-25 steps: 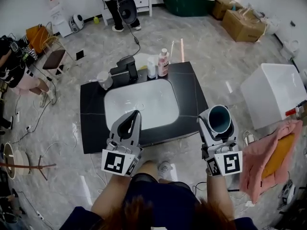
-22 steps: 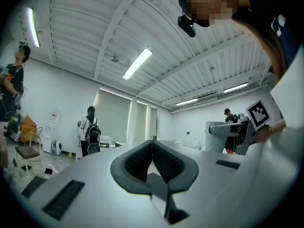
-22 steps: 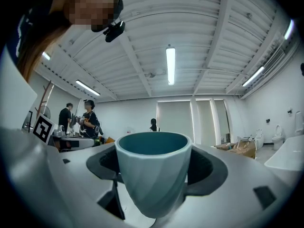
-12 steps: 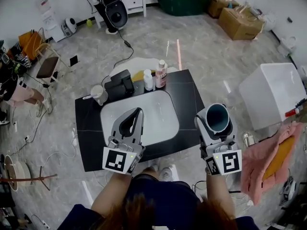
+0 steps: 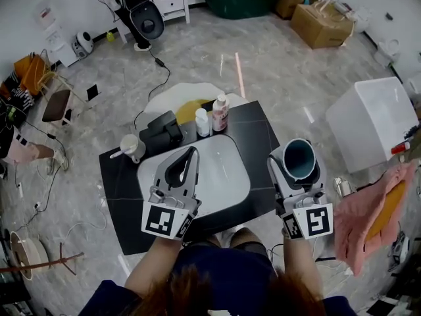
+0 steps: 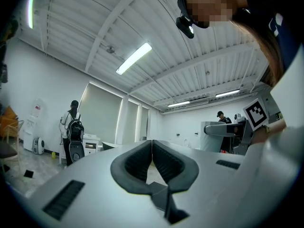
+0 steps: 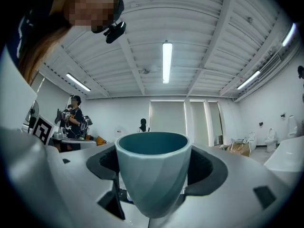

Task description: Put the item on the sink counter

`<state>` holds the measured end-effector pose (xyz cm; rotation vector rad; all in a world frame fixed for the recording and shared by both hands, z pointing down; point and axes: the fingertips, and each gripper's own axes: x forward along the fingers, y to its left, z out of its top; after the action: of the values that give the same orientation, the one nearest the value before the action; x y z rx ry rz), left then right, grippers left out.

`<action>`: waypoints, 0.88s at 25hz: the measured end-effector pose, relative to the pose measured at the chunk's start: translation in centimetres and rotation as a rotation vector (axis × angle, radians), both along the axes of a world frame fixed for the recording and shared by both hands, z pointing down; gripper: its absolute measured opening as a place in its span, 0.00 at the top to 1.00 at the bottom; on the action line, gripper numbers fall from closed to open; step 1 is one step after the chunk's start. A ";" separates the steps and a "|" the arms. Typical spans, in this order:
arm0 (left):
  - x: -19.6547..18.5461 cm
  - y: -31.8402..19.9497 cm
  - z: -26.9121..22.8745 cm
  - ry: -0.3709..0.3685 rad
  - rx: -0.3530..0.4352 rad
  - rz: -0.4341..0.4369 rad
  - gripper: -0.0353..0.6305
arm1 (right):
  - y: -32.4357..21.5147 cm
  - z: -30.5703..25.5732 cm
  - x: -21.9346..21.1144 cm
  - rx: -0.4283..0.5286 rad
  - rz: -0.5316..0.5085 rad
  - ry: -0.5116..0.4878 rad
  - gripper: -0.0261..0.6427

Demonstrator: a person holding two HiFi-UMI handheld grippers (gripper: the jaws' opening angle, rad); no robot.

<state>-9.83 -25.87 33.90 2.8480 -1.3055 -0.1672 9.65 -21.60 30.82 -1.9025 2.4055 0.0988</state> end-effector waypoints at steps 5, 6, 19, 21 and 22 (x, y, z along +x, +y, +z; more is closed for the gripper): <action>0.2 -2.1 0.6 0.040 -0.013 -0.002 0.91 | -2.0 1.4 -0.1 -0.041 -0.008 0.006 0.36; 0.3 -2.6 0.9 0.044 -0.025 -0.013 0.91 | -2.5 1.6 0.1 -0.045 -0.010 0.005 0.36; 4.1 -7.9 3.7 0.015 -0.077 -0.082 0.91 | -10.4 4.7 2.5 -0.093 -0.120 0.007 0.36; 4.8 -8.7 4.1 0.015 -0.081 -0.094 0.91 | -11.7 5.4 2.8 -0.096 -0.142 0.015 0.36; 5.2 -9.1 4.3 0.015 -0.083 -0.100 0.91 | -12.4 5.8 2.9 -0.098 -0.153 0.017 0.36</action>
<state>-4.64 -35.00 38.24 2.7099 -1.4180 -0.1309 12.59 -33.98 36.62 -1.7535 2.6021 -0.0118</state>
